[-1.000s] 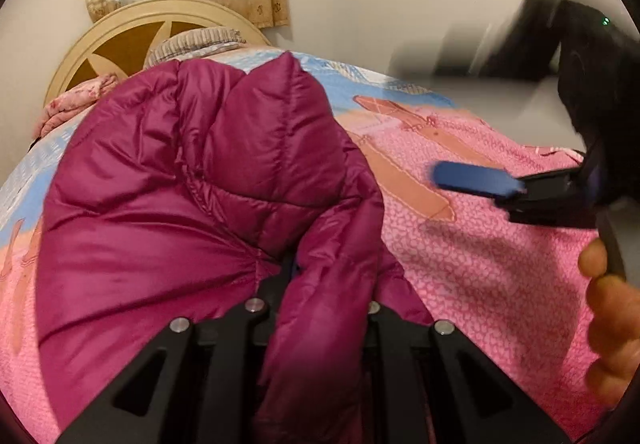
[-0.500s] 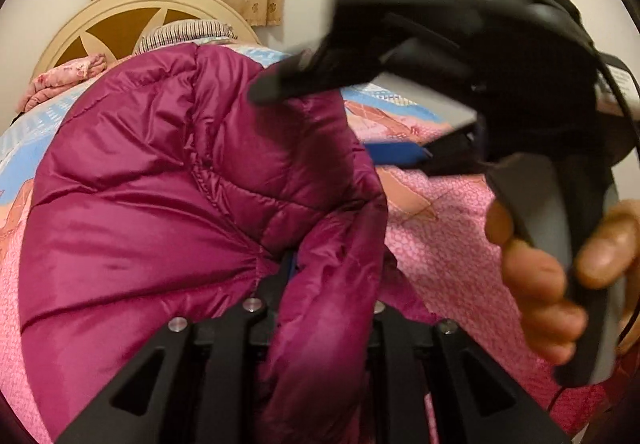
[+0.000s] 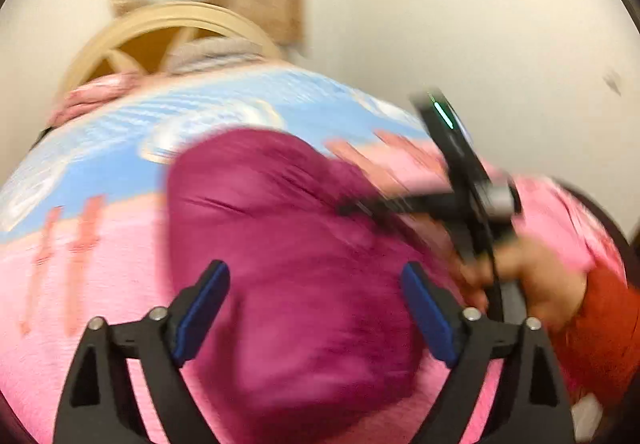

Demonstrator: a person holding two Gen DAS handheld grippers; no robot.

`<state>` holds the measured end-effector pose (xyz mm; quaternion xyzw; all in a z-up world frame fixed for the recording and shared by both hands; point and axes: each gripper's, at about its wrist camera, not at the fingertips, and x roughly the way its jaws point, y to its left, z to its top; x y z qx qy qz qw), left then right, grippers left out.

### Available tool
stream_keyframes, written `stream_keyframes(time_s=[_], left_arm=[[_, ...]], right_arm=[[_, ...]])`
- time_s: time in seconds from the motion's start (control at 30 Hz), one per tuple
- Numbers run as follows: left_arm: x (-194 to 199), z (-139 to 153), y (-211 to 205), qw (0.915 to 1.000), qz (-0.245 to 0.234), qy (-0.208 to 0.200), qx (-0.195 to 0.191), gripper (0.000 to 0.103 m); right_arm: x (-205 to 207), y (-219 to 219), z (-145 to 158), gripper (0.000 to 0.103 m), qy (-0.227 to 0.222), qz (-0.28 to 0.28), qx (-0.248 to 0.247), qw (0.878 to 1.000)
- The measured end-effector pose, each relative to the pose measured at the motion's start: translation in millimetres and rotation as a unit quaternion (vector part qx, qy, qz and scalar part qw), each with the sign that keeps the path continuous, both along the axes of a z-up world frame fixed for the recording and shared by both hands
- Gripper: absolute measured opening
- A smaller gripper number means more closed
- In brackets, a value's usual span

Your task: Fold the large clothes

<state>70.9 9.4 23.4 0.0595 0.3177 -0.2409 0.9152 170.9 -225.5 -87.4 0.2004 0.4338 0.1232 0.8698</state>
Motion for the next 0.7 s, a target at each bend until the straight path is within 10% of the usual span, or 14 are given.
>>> stream_keyframes(time_s=[0.23,0.7], left_arm=[[96.4,25.8,26.8,0.9936,0.111,-0.006,-0.015,0.093],[153.8,-62.8,-45.2,0.985,0.129,0.034,0.109,0.1]], right_arm=[[-6.6,16.0,-4.5,0.027,-0.027,0.014,-0.073,0.997],[-8.7,3.1,-10.3,0.027,-0.033,0.013,-0.043,0.998]])
